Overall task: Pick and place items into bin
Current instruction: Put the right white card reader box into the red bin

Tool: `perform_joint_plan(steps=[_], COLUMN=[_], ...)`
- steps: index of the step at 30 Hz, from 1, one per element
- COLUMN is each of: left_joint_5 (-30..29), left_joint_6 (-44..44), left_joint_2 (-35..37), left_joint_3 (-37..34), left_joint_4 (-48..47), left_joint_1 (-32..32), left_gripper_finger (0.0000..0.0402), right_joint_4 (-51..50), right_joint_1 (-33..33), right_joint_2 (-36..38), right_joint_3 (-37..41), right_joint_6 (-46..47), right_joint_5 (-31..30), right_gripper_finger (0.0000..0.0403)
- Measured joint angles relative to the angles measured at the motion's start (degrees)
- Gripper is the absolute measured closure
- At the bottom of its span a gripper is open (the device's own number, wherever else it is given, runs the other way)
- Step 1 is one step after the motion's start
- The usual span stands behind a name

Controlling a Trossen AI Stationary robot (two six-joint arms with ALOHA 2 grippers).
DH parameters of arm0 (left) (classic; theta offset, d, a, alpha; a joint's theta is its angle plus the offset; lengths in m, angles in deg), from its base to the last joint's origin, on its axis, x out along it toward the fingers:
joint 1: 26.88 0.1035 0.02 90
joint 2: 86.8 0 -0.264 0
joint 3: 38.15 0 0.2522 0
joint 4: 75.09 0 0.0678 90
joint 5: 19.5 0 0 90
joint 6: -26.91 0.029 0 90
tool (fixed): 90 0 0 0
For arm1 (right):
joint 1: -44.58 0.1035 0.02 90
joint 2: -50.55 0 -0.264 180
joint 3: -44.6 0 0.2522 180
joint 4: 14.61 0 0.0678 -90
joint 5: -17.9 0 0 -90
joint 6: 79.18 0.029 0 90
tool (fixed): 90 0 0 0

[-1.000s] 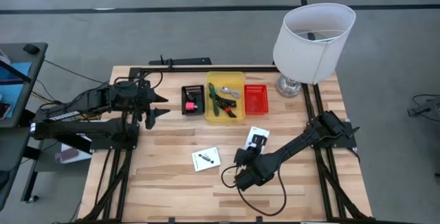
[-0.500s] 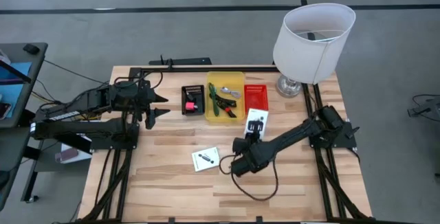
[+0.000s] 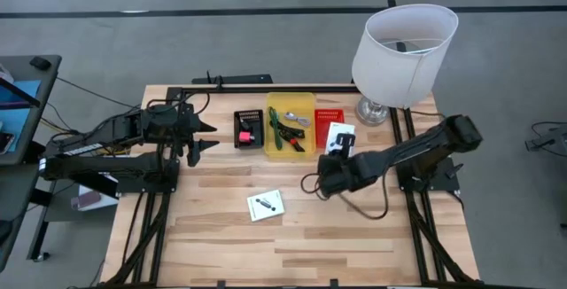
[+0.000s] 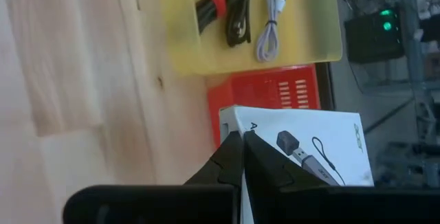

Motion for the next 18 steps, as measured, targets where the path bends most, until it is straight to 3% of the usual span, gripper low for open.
perform_joint_plan(steps=[8,18], left_joint_5=[-0.04,-0.17], left_joint_6=[-0.33,-0.38], left_joint_2=[0.00,0.00], left_joint_3=[0.00,0.00], left_joint_4=[0.02,0.02], left_joint_1=[0.01,0.01], left_gripper_finger=[0.0196,0.0196], right_joint_4=[15.10,33.00], right_joint_1=[-7.34,-19.07], right_joint_2=[7.82,9.35], right_joint_3=[12.39,20.87], right_joint_6=[-14.27,-33.32], right_joint_5=[3.65,11.79], right_gripper_finger=[0.0403,0.0403])
